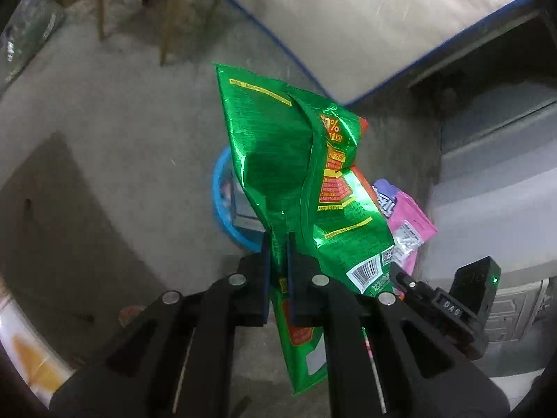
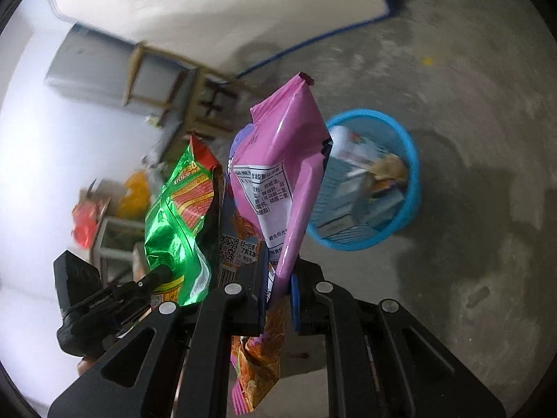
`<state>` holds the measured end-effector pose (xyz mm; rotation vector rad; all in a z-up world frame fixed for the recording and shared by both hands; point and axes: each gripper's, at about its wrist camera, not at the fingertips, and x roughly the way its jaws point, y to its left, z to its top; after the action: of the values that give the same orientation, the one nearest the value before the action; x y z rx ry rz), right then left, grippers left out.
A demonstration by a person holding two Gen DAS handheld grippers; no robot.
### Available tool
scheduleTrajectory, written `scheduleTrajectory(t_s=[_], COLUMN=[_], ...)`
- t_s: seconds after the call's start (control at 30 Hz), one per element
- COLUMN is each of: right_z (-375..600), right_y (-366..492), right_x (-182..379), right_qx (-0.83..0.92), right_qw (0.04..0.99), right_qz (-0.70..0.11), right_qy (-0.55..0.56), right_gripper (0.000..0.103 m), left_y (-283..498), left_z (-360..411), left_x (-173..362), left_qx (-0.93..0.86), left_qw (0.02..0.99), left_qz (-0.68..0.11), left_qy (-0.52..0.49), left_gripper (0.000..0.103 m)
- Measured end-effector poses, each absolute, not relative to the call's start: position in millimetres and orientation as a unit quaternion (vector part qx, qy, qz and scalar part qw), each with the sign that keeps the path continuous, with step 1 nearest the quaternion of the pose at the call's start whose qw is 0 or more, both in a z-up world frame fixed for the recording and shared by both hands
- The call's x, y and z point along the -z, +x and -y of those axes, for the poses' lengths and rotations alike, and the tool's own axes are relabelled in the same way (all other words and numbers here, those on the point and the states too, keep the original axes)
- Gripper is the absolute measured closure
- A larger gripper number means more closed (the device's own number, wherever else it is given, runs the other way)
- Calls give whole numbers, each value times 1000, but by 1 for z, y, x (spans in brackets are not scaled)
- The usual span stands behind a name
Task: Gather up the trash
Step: 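Carry both snack bags over the wastebasket and open both grippers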
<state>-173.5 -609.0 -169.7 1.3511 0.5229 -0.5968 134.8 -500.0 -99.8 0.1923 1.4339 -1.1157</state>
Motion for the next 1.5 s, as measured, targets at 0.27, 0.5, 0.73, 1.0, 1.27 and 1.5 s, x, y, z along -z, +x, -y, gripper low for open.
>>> scheduleTrajectory(t_s=[0.27,0.5,0.73,1.0,1.27,1.5], right_z=[642,662,654,649,629,592], right_y=[-177,-182,-199,-208,-215,-239], right_x=[246,319,345,346,342,277], right_qx=[301,321,339,352,346,338], right_qw=[663,621,588,582,575,636], right_qz=[-205,-176,-160,-172,-180,-193], right_qy=[654,693,717,712,719,666], right_gripper=[92,71,45,39,39,39], left_y=[138,120,116,113,109,82], left_z=[571,608,586,573,527,438], left_x=[169,223,221,179,123,30], left_qx=[464,438,431,453,477,518], left_qw=[571,542,542,566,587,656], left_qz=[-669,-703,-710,-679,-645,-539], left_qy=[108,143,127,118,109,110], left_gripper=[97,72,66,60,60,40])
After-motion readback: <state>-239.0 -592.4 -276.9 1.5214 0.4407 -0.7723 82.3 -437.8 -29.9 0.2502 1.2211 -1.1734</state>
